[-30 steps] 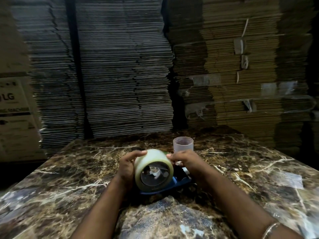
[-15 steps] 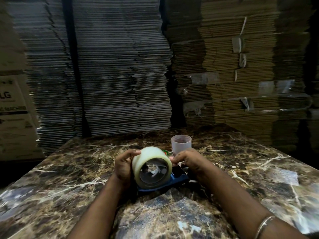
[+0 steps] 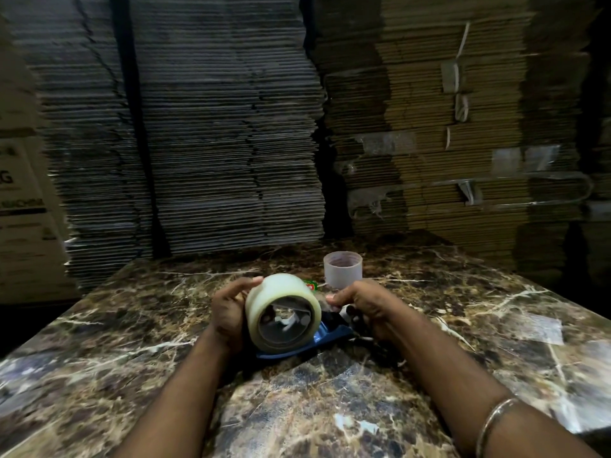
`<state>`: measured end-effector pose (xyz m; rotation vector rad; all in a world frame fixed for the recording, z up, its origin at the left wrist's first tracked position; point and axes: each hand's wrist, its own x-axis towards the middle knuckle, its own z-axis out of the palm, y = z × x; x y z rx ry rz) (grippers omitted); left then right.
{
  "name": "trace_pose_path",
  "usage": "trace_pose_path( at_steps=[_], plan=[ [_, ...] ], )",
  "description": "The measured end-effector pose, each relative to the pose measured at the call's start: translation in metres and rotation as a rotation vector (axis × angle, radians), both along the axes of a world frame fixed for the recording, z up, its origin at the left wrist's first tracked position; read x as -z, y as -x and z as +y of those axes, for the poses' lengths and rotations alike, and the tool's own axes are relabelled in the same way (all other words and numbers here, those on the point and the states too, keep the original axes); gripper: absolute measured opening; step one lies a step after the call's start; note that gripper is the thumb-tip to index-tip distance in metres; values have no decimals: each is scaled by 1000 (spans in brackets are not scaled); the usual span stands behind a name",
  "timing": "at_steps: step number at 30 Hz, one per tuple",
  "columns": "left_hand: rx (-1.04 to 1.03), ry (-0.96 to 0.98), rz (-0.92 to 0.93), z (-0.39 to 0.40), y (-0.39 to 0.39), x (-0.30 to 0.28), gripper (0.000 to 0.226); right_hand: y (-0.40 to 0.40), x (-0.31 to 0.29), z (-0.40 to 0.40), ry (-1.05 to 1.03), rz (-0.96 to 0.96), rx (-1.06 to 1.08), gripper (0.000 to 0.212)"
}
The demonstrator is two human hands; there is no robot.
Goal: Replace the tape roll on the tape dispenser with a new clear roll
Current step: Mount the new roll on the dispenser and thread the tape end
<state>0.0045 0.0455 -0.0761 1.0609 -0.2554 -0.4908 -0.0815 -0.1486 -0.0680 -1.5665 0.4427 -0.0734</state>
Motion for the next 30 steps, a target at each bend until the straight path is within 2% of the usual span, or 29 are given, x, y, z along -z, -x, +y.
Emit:
trace_pose_path(
  at_steps=[5, 15, 20, 23, 26, 30],
  plan=[
    [-89, 41, -2, -3, -5, 2, 23, -3, 4, -6, -43, -23, 36, 8],
    [-47, 0, -9, 0, -6, 0, 26, -3, 5, -13, -111, 0, 75, 5],
    [-52, -21, -34, 1, -4, 0, 25, -4, 8, -12, -59, 18, 90, 13],
    [-75, 41, -41, 3, -4, 1, 25, -3, 9, -12, -34, 26, 100, 23],
    [-102, 65, -35, 1, -4, 1, 31, -5, 11, -15, -48, 28, 127, 24],
    [-126, 44, -45, 0, -5, 1, 21, -5, 11, -16, 0, 54, 117, 22]
  ],
)
